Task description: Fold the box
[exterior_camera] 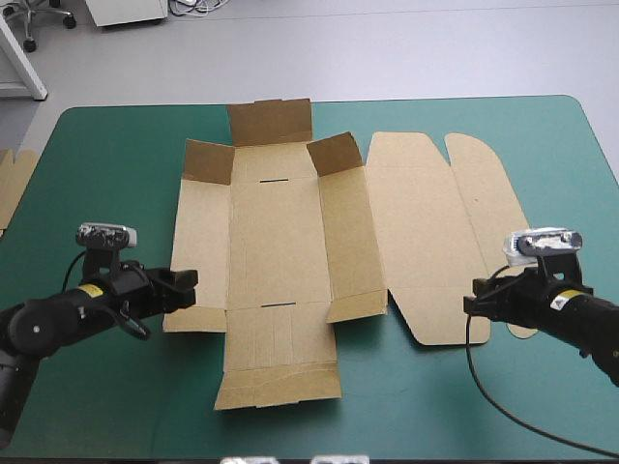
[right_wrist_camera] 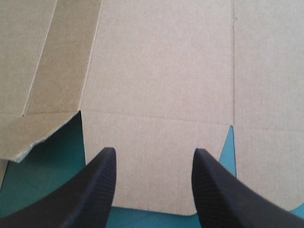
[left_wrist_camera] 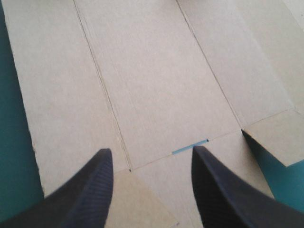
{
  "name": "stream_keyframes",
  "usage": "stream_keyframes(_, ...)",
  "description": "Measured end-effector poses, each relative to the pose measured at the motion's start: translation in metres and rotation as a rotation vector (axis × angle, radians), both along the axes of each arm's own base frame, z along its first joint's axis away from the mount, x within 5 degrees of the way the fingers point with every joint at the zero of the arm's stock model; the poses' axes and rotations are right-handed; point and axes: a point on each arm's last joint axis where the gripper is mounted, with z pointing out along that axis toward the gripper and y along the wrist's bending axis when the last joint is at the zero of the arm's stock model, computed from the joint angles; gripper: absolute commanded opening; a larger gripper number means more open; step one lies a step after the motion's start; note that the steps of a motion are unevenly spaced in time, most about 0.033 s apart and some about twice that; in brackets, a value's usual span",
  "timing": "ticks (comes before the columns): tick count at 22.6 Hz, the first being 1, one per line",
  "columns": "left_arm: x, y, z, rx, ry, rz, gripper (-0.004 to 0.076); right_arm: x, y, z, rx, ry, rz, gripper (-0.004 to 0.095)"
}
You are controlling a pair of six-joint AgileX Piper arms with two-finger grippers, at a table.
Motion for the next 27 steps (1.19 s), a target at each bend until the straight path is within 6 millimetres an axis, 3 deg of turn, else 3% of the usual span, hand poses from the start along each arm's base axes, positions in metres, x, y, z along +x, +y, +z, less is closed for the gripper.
stream_keyframes(7,0.042,-0.004,0.011,-0.015,0.043,-0.028,0.0376,0.034,0.002,0.019,-0.016,0.017,0.007,0.0479)
stream_keyframes(13,0.092,-0.007,0.018,-0.011,0.067,-0.037,0.0376,0.079,0.005,0.041,-0.029,0.047,0.028,0.0481)
stream_keyframes(15,0.108,-0.011,0.017,-0.056,0.086,-0.059,0.0376,0.092,0.007,0.050,-0.031,0.064,0.040,0.0481)
stream_keyframes(18,0.127,-0.016,-0.002,-0.086,0.149,-0.099,0.0376,0.111,0.008,0.052,-0.033,0.100,0.051,0.0481)
stream_keyframes(20,0.131,-0.008,-0.008,-0.067,0.174,-0.087,0.0376,0.116,0.009,0.050,-0.034,0.116,0.058,0.0482)
stream_keyframes(23,0.131,0.030,-0.021,-0.064,0.215,0.026,0.0376,0.122,0.010,0.041,-0.039,0.161,0.074,0.0482)
stream_keyframes(27,0.122,0.062,-0.035,-0.099,0.275,0.098,0.0376,0.124,0.010,0.039,-0.046,0.172,0.084,0.0485)
